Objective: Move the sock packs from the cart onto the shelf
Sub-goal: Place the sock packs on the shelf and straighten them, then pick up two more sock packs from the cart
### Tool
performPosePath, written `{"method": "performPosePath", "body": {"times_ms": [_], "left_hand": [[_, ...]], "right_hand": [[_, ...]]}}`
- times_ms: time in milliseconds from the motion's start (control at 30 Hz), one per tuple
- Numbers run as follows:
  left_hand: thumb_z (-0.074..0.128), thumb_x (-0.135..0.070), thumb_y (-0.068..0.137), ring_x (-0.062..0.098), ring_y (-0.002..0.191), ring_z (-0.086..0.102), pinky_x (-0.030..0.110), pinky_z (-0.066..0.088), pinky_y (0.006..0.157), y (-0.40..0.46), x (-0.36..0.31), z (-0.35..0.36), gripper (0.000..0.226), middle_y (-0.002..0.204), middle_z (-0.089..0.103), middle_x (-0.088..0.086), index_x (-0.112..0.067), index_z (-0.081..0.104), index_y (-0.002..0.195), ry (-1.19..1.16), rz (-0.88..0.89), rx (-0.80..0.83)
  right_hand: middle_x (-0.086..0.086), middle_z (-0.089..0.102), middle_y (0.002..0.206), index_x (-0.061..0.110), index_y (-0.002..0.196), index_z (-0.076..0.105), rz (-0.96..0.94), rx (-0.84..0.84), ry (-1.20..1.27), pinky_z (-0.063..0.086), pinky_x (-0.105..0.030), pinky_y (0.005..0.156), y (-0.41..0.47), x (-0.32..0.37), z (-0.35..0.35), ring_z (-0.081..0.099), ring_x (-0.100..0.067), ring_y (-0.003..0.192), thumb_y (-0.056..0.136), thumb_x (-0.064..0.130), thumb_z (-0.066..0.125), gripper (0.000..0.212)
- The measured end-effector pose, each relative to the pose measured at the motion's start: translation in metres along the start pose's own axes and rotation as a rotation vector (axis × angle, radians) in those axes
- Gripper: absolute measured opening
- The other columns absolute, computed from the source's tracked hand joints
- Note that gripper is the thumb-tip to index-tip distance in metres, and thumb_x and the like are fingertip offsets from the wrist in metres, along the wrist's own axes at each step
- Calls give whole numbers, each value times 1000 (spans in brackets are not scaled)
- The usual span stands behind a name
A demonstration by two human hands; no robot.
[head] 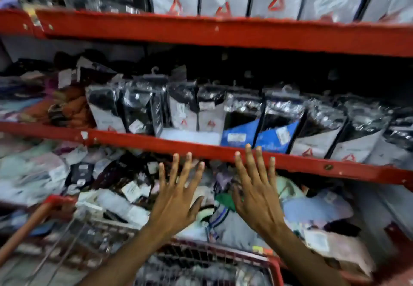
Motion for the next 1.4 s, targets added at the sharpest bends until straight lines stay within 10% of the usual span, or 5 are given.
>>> {"method": "performPosePath", "body": {"times_ms": [400,700,933,1100,1400], "left_hand": [[55,-36,83,44,141,41,62,48,102,-276,61,177,78,159,30,18,-13,30,153,-149,-277,761],[69,-17,88,39,154,7,53,17,123,-340,89,305,98,168,2,18,-10,1,158,-206,-162,1300],[76,-14,76,38,123,55,45,49,96,-346,98,349,91,133,60,18,-10,27,152,-294,-138,1337],[84,-27,62,32,109,61,39,48,89,-344,99,348,44,109,70,12,-15,67,100,-249,-120,1345],[73,-29,79,34,106,61,44,50,85,-361,88,326,38,109,65,16,-8,57,106,-399,-54,1418]], "right_hand": [[-10,44,153,10,146,43,-197,736,287,35,-47,116,-199,128,226,40,-28,142,81,23,66,71],[-24,25,159,2,154,18,-30,1304,245,26,-56,116,-280,146,406,24,-42,146,88,45,61,90],[-19,58,134,4,147,29,19,1578,251,49,-46,99,-277,152,464,56,-38,121,70,50,84,106],[-11,63,126,12,126,58,-85,1642,94,48,-44,100,-275,156,450,54,-32,119,56,68,81,92],[-10,63,119,14,123,40,153,1547,376,52,-37,83,-290,160,396,59,-28,104,54,48,92,93]]}}
Point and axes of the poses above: each hand's wrist, its own y-axis towards the middle knuckle, its own z-axis out of the palm, x = y × z, the point moved 5 cm from there along y, towards the middle knuckle
